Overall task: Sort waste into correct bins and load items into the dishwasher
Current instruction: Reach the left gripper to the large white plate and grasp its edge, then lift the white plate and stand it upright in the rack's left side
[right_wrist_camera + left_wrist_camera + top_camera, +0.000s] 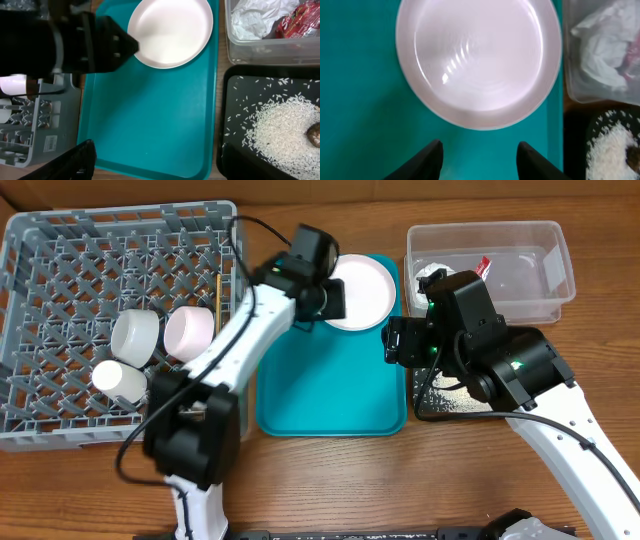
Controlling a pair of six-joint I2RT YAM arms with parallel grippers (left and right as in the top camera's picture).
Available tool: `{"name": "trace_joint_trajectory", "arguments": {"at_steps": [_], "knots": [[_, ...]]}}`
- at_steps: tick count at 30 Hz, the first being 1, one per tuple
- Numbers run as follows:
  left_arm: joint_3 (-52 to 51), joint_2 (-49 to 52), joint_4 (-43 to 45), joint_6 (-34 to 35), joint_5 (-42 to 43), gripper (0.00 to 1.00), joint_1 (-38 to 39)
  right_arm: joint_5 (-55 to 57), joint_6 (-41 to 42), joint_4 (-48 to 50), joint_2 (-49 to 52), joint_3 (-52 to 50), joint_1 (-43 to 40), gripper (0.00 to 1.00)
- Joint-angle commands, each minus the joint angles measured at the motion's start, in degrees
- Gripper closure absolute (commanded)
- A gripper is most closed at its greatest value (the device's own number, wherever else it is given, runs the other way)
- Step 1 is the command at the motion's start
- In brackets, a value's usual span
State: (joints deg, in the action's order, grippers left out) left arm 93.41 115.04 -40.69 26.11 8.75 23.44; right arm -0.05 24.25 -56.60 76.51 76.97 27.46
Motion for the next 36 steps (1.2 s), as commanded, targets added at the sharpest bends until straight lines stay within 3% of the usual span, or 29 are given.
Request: {"name": "trace_joint_trajectory", "arguments": {"at_steps": [1, 10, 12, 14, 16, 19, 25, 30, 36], "knots": [[0.1, 5.7, 2.6, 6.3, -2.0, 0.50, -0.2, -0.3, 0.3, 0.2, 0.1, 0.3, -0.2, 0.18], [0.1, 11.3, 1.5, 10.4, -1.6, 0.52, -0.2, -0.3, 0.2, -0.6, 0.1, 0.3, -0.2, 0.18], [0.1, 11.3, 0.5, 10.6, -2.8, 0.59, -0.2, -0.3, 0.2, -0.6, 0.1, 0.2, -0.2, 0.18], [0.1, 11.3, -1.0, 10.5, -3.5, 0.80, -0.7, -0.3, 0.2, -0.6, 0.1, 0.2, -0.2, 0.19], [0.1, 11.3, -2.4, 10.4, -3.7, 0.89, -1.5, -0.3, 0.3, -0.7, 0.1, 0.2, -0.2, 0.20], [0.3, 10.6, -4.3, 7.9, -3.2, 0.96, -3.0, -0.3, 0.2, -0.8, 0.1, 0.2, -0.2, 0.21], [6.2, 3.9, -11.3, 0.7, -4.6, 0.96, -7.1, -1.1, 0.2, -0.8, 0.1, 0.2, -0.2, 0.22], [13.0, -7.8, -19.8, -5.0, -17.7, 0.96, -9.2, -1.1, 0.2, -0.8, 0.1, 0.2, -0.2, 0.22], [14.4, -20.6, -26.1, -11.0, -43.6, 0.96, -9.2, -1.1, 0.2, -0.7, 0.1, 0.2, -0.2, 0.22]]}}
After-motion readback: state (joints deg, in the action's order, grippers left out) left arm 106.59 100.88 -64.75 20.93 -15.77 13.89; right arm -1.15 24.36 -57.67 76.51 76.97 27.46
